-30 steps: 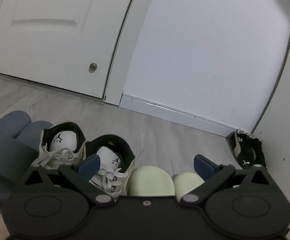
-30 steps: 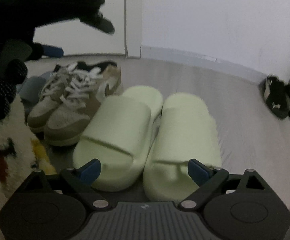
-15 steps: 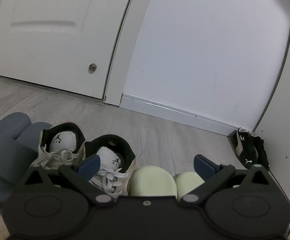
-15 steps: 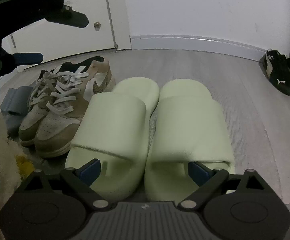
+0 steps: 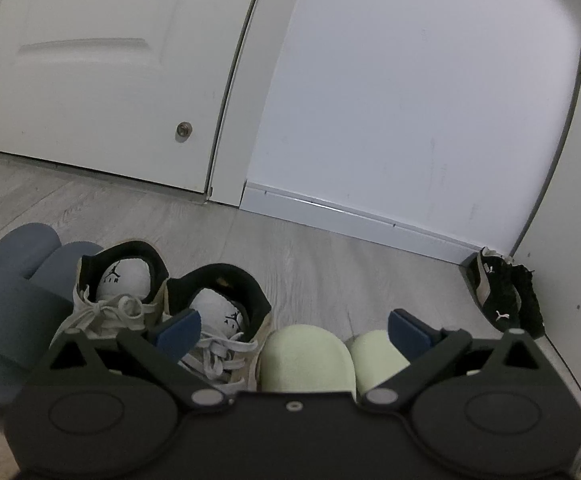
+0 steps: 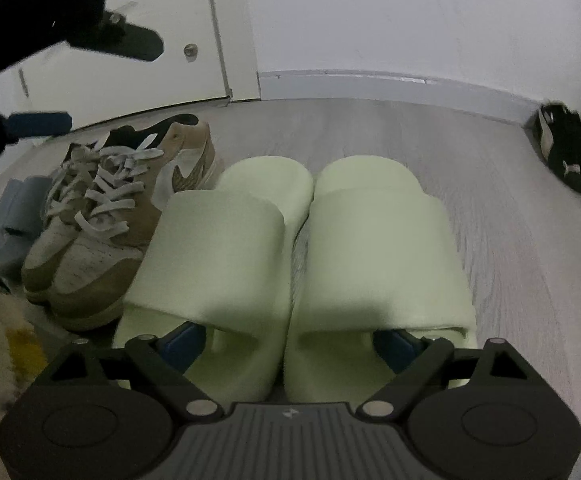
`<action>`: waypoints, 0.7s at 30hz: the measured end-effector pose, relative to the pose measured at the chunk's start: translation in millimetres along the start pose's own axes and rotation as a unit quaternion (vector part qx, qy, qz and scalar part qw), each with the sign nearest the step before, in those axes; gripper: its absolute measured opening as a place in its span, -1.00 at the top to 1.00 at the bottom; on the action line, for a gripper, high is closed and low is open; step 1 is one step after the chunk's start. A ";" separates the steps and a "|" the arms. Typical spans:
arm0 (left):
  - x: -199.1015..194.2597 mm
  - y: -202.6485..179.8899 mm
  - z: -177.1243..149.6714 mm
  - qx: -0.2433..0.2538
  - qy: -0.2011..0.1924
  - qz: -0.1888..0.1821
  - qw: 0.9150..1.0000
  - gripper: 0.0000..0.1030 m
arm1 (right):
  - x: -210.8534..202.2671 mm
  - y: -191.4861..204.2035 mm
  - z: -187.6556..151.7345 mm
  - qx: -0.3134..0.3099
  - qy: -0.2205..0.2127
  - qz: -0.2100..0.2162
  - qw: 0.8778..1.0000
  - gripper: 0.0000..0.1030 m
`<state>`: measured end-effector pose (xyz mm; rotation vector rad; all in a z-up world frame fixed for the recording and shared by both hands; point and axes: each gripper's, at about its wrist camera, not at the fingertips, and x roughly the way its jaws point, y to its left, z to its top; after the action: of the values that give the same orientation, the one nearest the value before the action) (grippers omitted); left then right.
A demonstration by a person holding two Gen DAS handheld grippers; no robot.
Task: Organize scattered shoes
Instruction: 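Grasp the pale green slides by their straps with the right tool, then carry the green slides toward the black sneakers with the right tool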
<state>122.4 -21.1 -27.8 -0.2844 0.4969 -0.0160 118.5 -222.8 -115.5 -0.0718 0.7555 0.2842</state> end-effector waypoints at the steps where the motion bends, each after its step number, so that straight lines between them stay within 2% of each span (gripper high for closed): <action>1: -0.2 0.3 0.0 0.000 -0.001 0.000 1.000 -0.97 | 2.9 1.0 -0.2 -0.012 -0.007 -0.008 1.000 -0.60; 9: 0.6 0.0 -0.5 0.000 0.001 -0.001 1.000 -0.97 | 12.4 -1.7 -1.5 -0.040 -0.052 0.001 0.998 -0.37; 16: 0.3 0.2 -0.8 -0.003 0.000 0.001 1.000 -0.97 | 15.4 1.5 0.9 -0.078 -0.089 0.003 0.993 0.26; 21: 1.4 0.2 -0.8 -0.004 0.001 0.003 1.000 -0.97 | 11.9 5.9 4.1 -0.099 -0.108 -0.010 0.989 0.41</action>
<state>123.2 -21.3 -29.2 -0.2904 0.4992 -0.0088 127.9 -213.7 -120.5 -0.2332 0.5102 0.3414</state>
